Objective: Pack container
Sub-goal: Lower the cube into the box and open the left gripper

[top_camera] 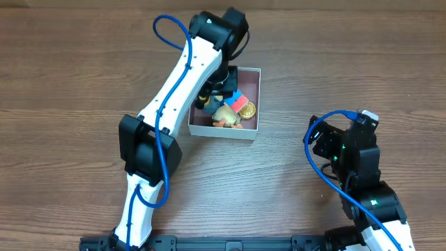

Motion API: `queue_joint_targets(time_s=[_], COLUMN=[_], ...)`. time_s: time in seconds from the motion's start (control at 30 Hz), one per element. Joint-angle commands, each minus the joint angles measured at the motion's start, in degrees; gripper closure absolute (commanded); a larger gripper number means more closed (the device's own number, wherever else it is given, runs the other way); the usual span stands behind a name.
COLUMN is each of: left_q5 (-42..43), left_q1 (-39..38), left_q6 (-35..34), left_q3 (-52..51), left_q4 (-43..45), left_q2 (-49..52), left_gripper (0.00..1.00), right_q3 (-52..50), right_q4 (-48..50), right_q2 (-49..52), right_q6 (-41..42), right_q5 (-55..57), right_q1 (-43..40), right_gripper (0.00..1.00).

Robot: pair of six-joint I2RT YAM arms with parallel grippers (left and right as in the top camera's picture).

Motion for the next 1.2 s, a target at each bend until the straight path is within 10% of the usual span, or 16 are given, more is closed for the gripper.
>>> queue_joint_targets(time_s=[0.0, 0.17, 1.17], left_q5=[-1.0, 1.6, 8.2], left_q1=[0.2, 0.2, -0.9], left_q6=[-1.5, -1.2, -0.1], left_q3=[-5.9, -8.9, -13.2], left_q4=[0.6, 1.7, 17.6], left_q2=[0.2, 0.2, 0.2], left_gripper=[0.73, 0.96, 0.96], right_q3=[0.1, 0.1, 0.1], right_q4=[0.3, 0.3, 0.3], right_q2=[-0.4, -0.4, -0.4], right_q6=[0.5, 0.5, 0.5], right_q5=[0.8, 0.8, 0.8], right_q1=[-0.2, -0.2, -0.2], right_gripper=[0.0, 0.0, 0.0])
